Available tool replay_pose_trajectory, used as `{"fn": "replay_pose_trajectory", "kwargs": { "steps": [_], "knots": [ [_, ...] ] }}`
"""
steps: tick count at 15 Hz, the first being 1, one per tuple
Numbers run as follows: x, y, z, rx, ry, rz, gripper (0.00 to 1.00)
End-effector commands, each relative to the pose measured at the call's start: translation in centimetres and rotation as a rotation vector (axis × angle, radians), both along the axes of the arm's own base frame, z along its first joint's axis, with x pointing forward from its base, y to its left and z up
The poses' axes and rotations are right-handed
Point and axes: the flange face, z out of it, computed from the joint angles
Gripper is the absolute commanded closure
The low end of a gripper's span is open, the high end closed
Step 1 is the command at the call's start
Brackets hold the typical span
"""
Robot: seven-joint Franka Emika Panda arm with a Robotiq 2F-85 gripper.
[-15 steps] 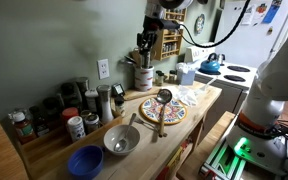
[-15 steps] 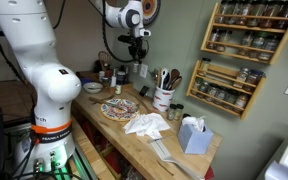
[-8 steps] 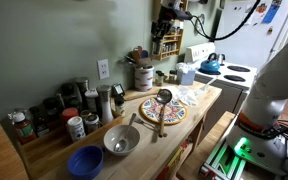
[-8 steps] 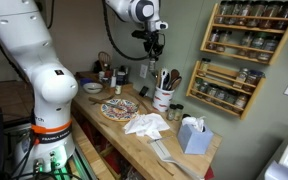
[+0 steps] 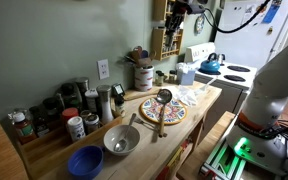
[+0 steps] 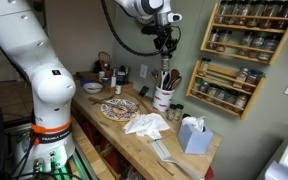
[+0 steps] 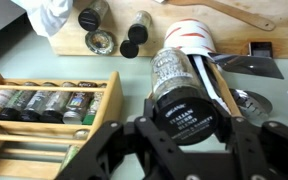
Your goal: Place the gray spice bottle on the top shelf of the bottom spice rack
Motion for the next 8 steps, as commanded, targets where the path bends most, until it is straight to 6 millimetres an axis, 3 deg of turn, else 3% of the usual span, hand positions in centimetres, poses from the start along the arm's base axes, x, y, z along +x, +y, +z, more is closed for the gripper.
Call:
{"fn": "replay_pose_trajectory", "kwargs": {
  "steps": [1, 7, 8],
  "knots": [
    [-0.9, -2.9, 0.8, -0.034, -0.003, 0.029, 0.7],
    [-0.8, -7.0, 1.6, -0.017, -0.022, -0.008, 0.7],
    [-0.9, -6.3, 1.1, -0.022, -0.014, -0.006, 0.45]
  ]
}}
